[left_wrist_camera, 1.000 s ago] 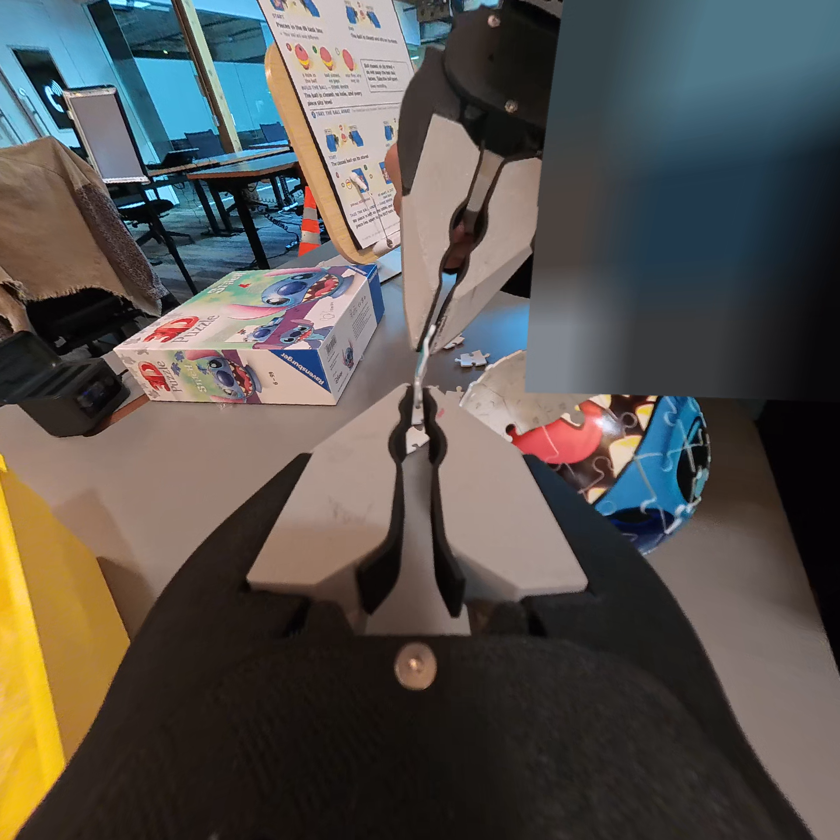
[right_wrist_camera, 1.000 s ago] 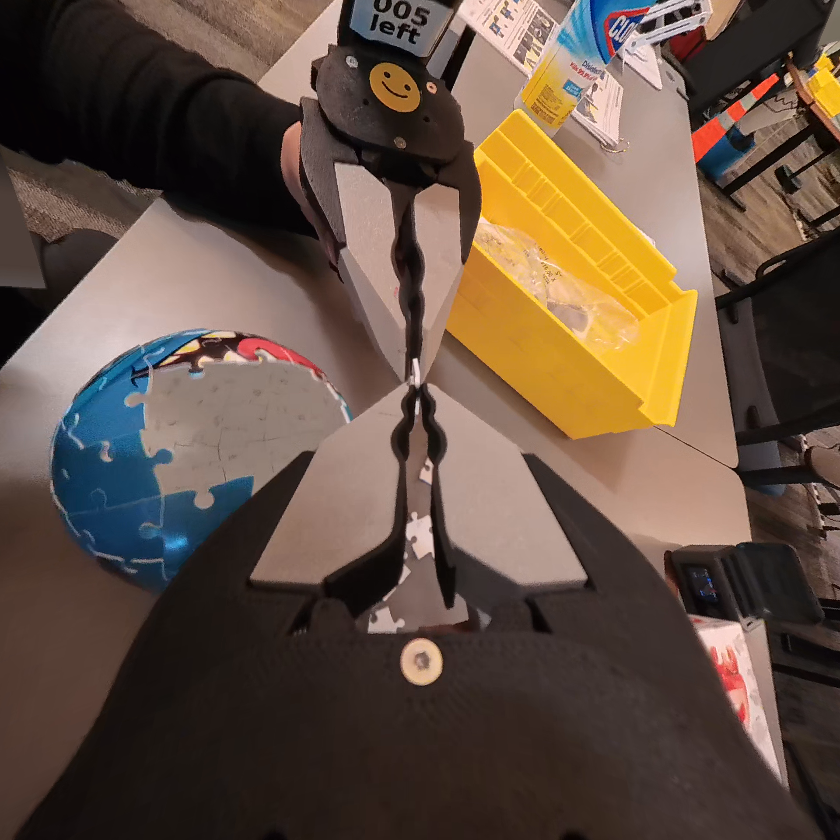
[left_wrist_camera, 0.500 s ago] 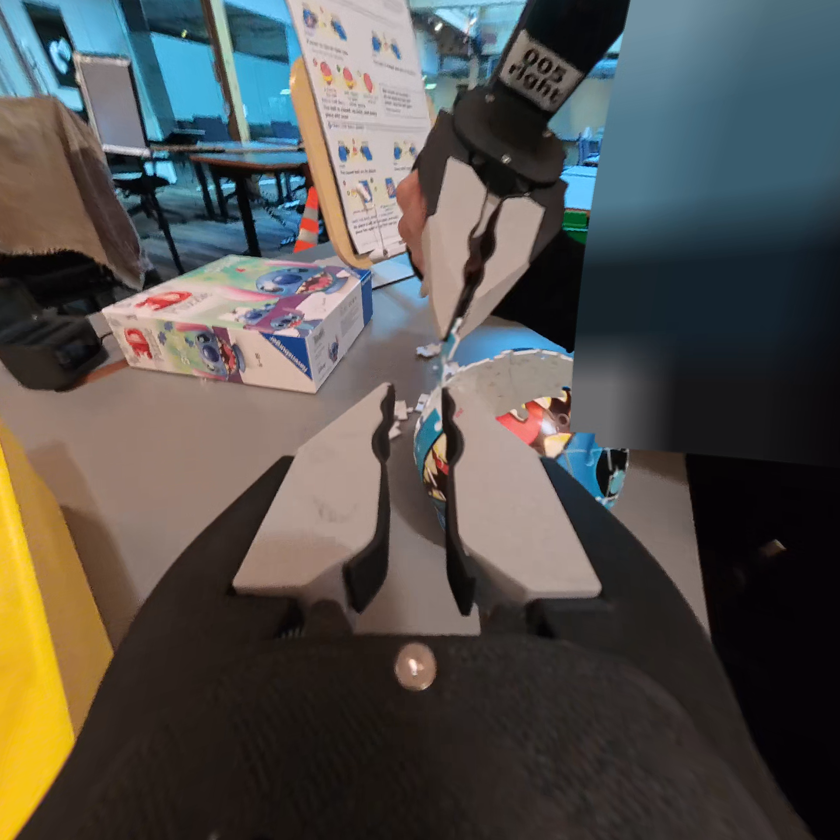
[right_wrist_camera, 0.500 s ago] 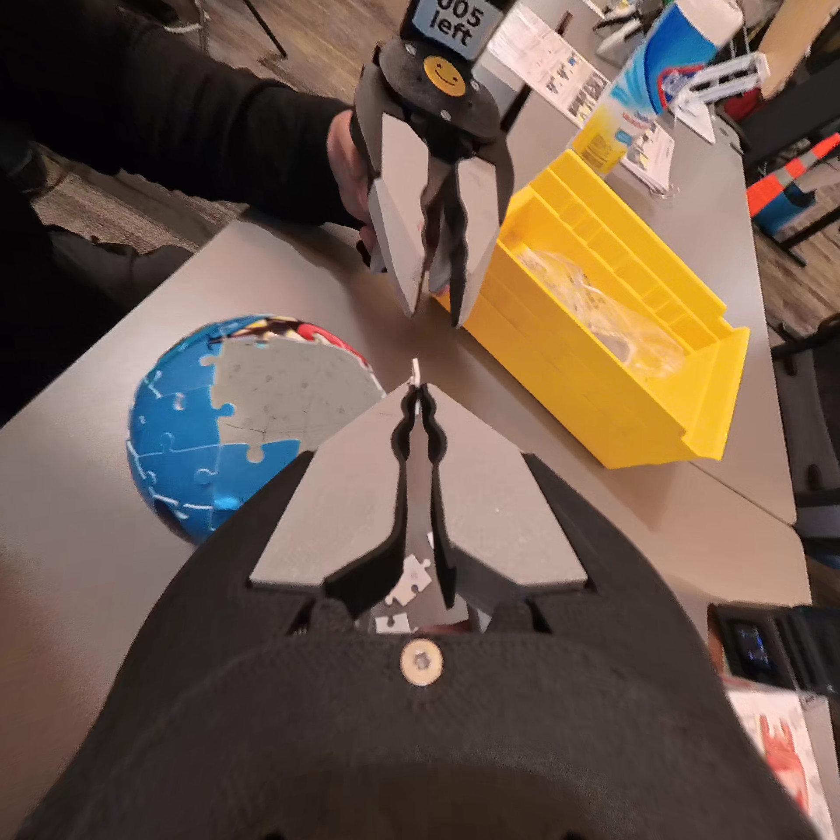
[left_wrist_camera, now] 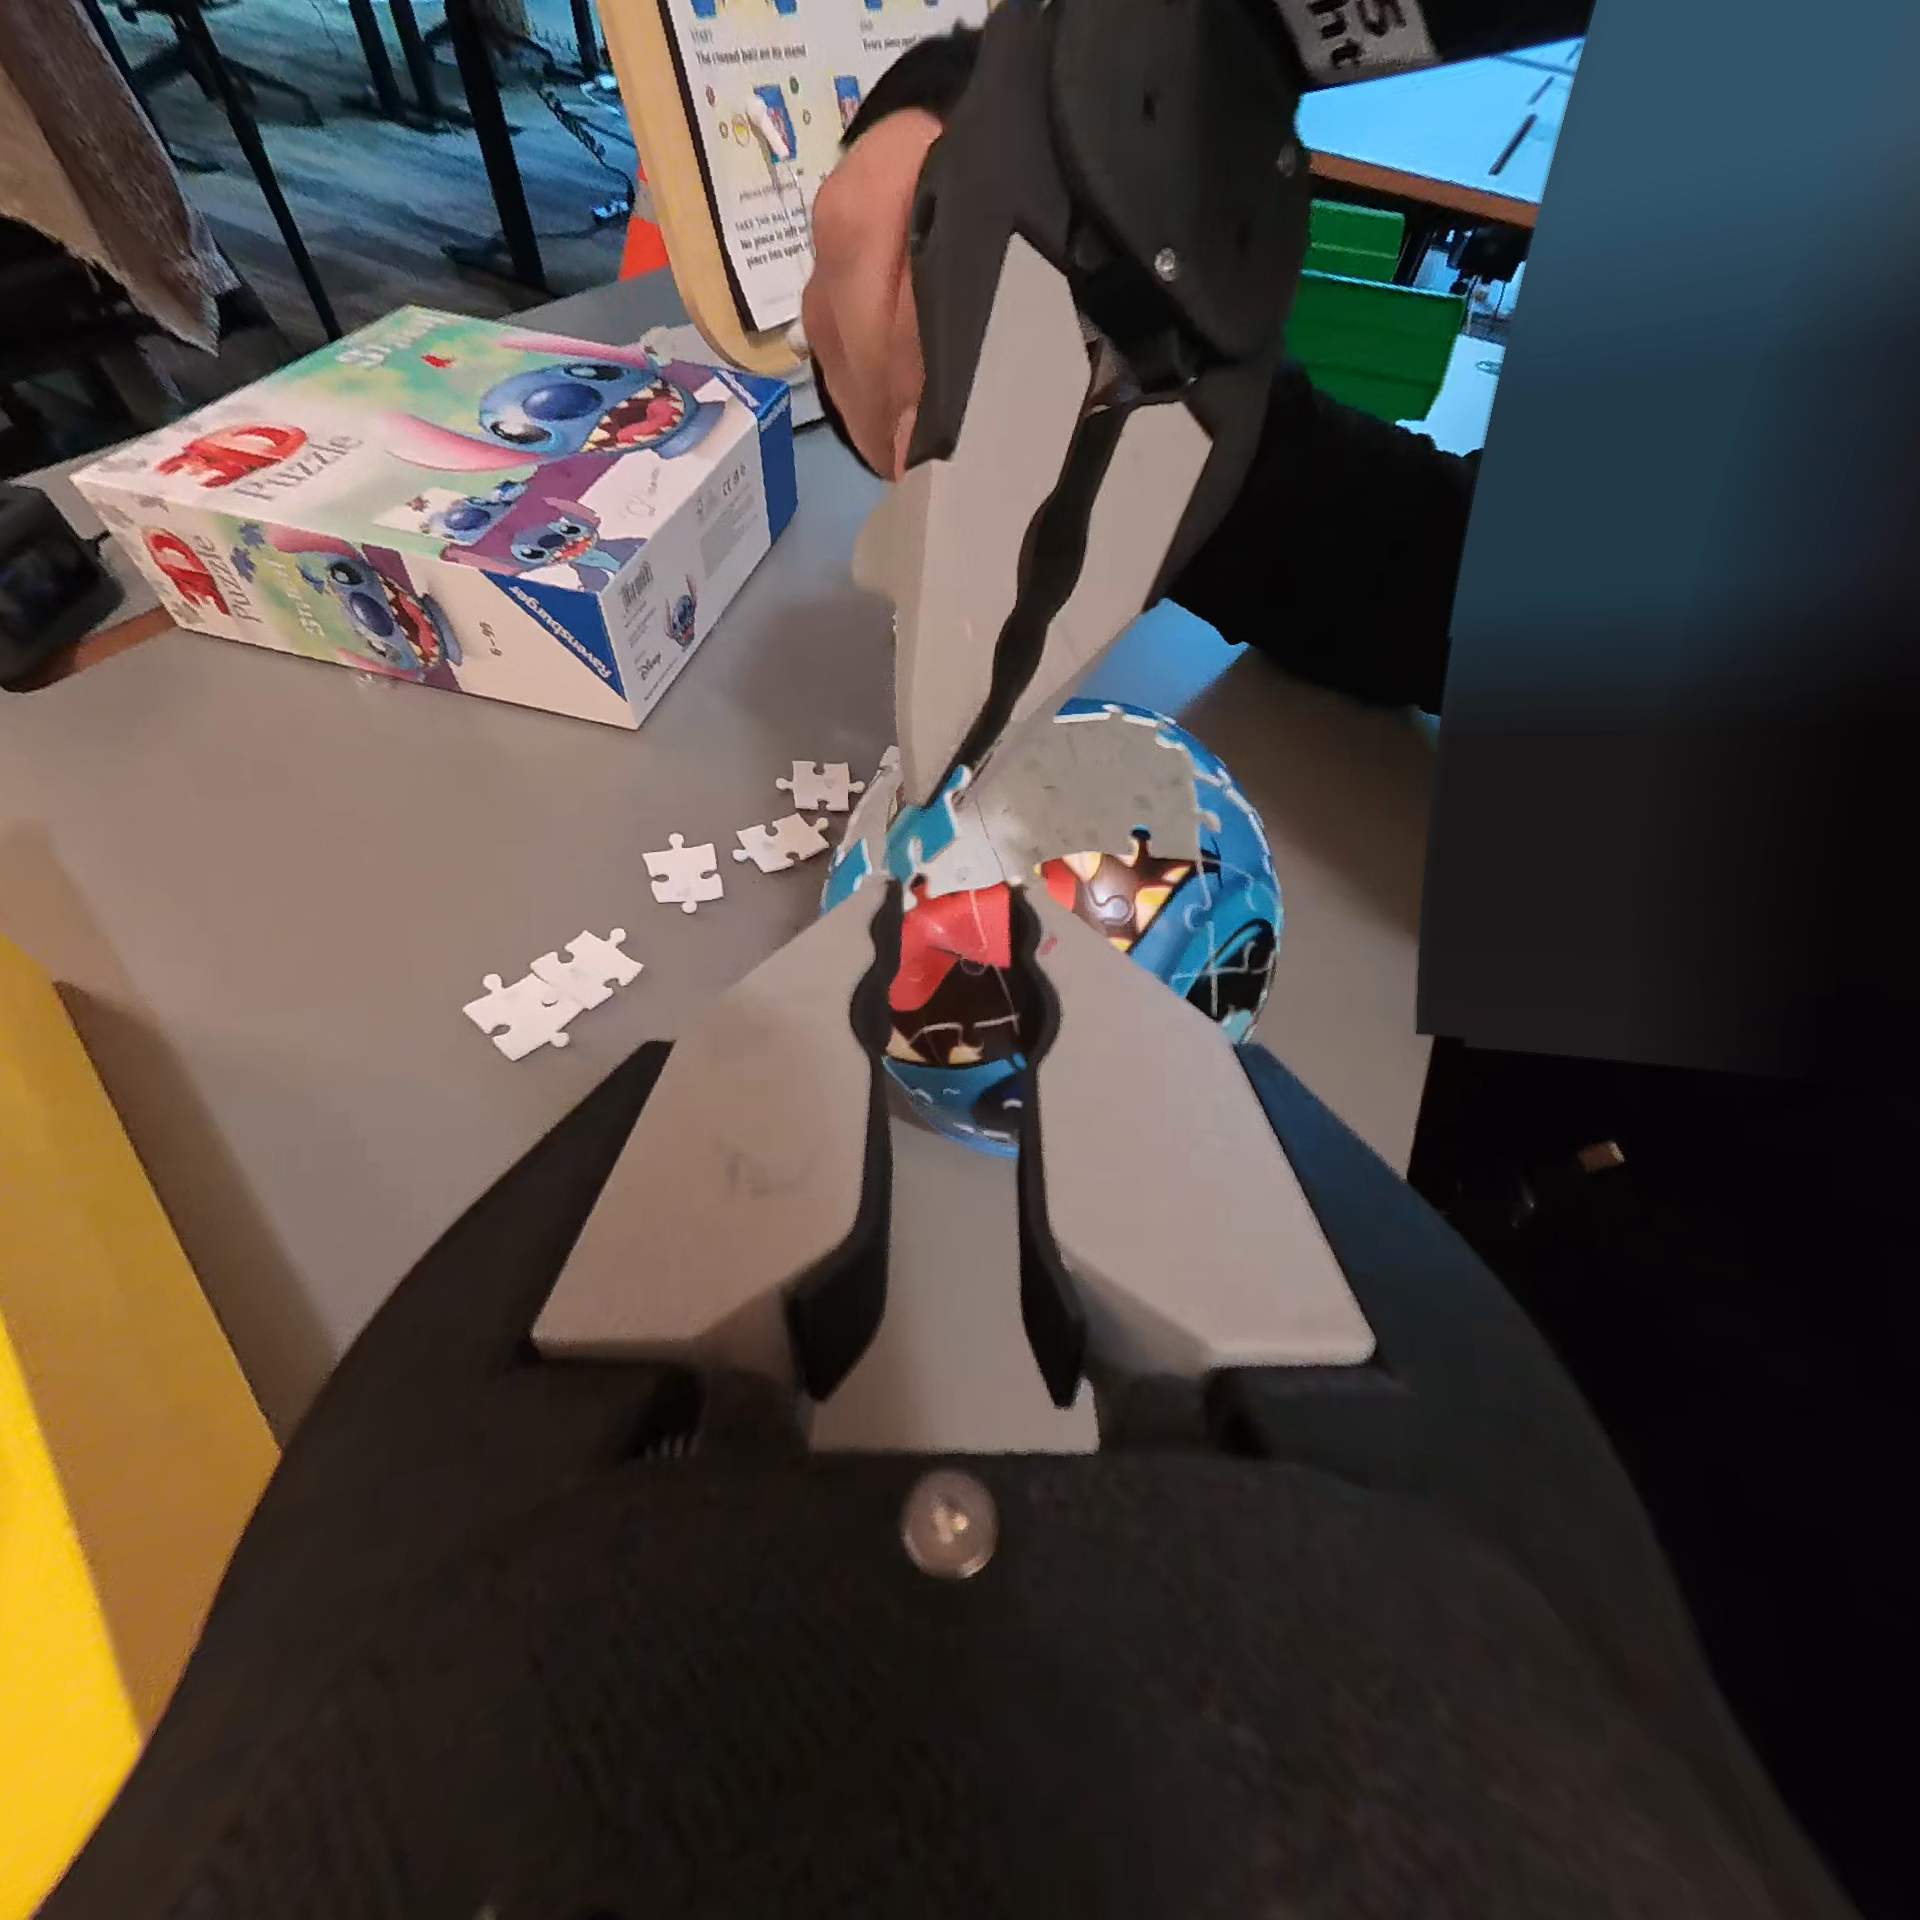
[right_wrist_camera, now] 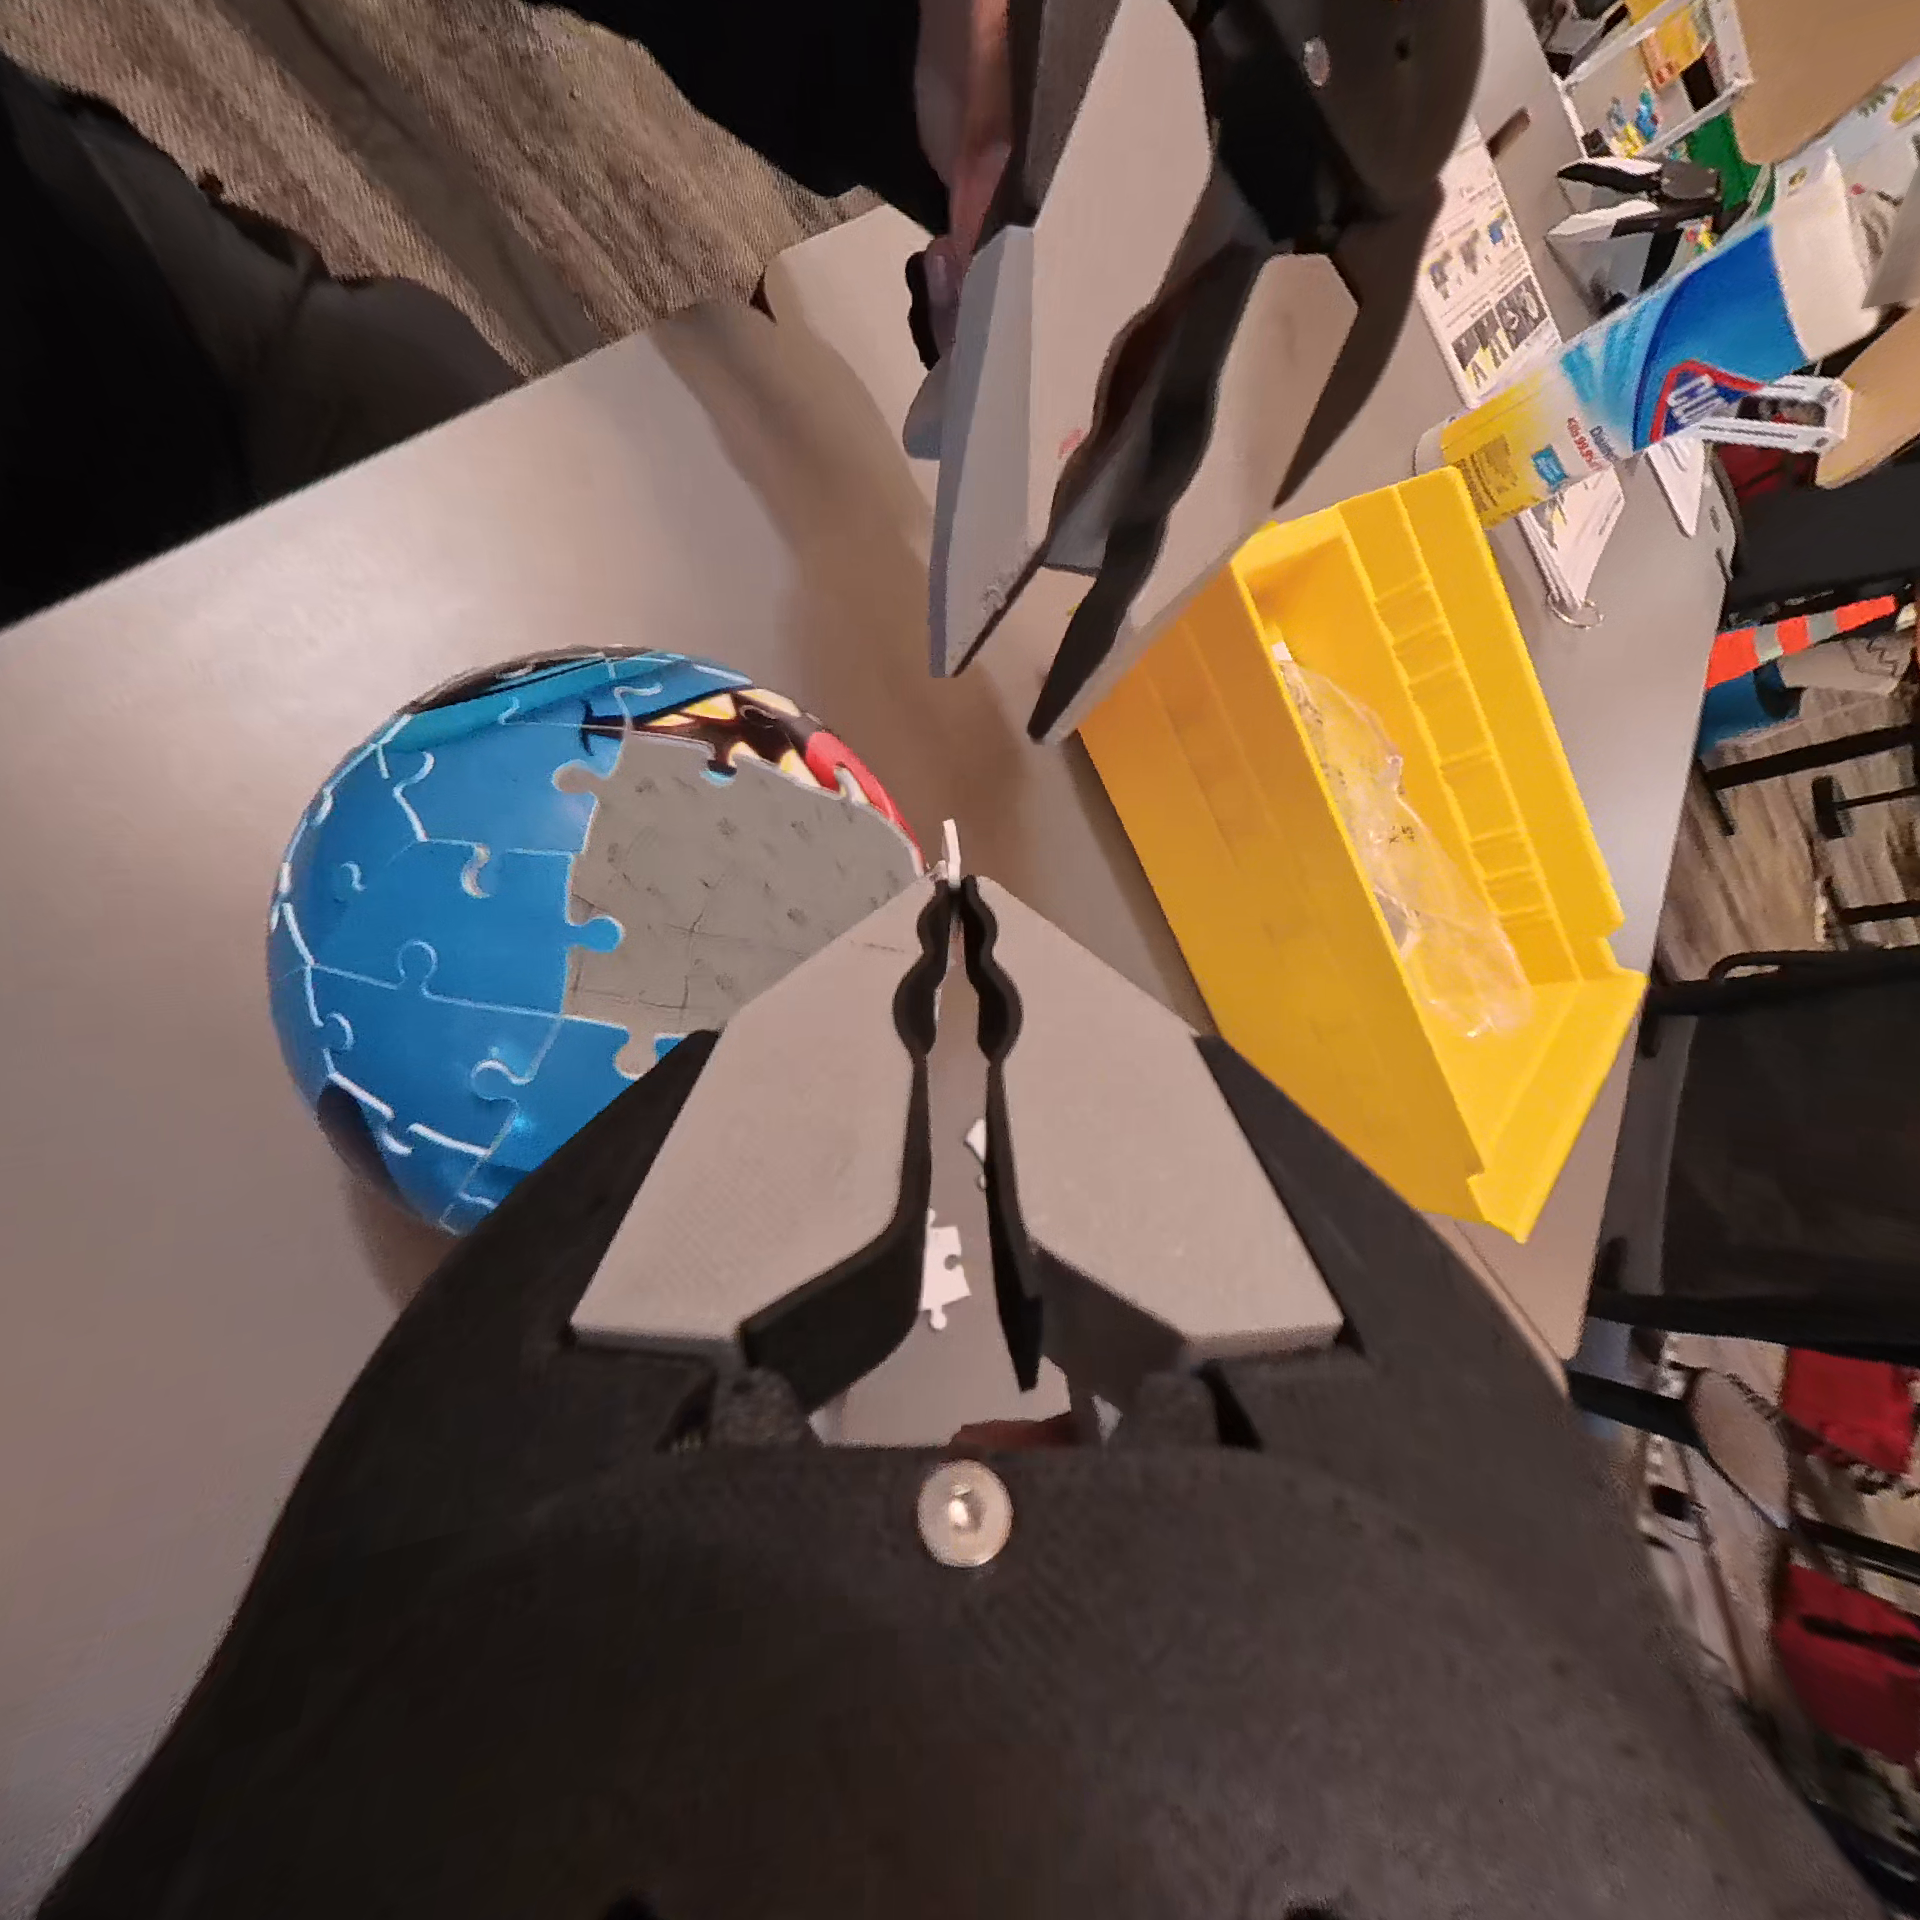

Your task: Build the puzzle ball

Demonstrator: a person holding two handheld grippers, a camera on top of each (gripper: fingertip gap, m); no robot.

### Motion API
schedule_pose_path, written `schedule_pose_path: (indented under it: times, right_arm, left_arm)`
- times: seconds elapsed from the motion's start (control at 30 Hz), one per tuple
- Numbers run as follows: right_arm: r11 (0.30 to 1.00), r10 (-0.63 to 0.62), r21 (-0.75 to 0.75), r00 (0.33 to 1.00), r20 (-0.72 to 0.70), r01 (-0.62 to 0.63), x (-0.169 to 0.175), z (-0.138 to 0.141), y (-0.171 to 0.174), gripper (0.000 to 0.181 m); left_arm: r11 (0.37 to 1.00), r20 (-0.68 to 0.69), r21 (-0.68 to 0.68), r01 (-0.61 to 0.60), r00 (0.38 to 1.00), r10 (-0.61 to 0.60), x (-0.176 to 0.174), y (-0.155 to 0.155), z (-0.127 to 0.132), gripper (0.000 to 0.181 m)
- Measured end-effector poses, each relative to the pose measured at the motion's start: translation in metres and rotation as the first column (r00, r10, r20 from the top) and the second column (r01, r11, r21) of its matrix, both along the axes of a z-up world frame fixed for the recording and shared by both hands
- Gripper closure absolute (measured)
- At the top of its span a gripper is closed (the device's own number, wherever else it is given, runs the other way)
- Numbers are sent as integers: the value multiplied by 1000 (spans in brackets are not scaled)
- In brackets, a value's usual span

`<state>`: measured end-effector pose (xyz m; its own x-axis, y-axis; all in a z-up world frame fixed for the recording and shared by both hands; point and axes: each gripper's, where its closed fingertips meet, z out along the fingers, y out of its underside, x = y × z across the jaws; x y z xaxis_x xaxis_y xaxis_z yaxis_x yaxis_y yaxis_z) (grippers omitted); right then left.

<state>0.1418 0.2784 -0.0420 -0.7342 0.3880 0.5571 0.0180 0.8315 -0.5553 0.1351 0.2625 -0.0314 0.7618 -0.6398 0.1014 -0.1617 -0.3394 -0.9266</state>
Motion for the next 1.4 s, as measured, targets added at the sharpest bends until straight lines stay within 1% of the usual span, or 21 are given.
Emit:
schedule_pose_path:
  times: [0.17, 0.3, 0.47, 0.67, 0.93, 1.03, 1.23, 1.4]
  right_arm:
    - [997, -1, 73, 1000, -14, 2, -1, -5, 2, 181]
    - [996, 12, 86, 1000, -22, -10, -1, -5, 0, 181]
    - [990, 36, 139, 998, -44, -30, -1, -6, 0, 181]
    - [979, 86, 192, 994, -67, -72, 0, -7, -2, 181]
    - [974, 88, 213, 994, -62, -73, -1, -10, 1, 181]
    - [976, 93, 205, 994, -53, -81, -1, -11, 0, 181]
    - [977, 94, 196, 995, -46, -83, -3, -12, 1, 181]
    - [982, 95, 165, 995, -14, -92, -5, -12, 2, 181]
  left_arm:
    - [998, 25, -57, 38, 999, -37, 10, 4, -7, 163]
    - [997, 13, -63, 53, 999, -52, 16, 6, -10, 163]
    - [997, -16, -63, 45, 999, -46, 15, 10, -11, 162]
    - [992, -30, -95, 84, 996, -87, 17, 13, -14, 162]
    - [983, -35, -133, 124, 991, -129, 14, 15, -15, 163]
    - [977, -12, -155, 147, 989, -150, 14, 14, -17, 163]
    - [965, 75, -201, 167, 985, -155, 12, 13, -17, 159]
    - [960, 148, -215, 176, 978, -146, 13, 16, -9, 156]
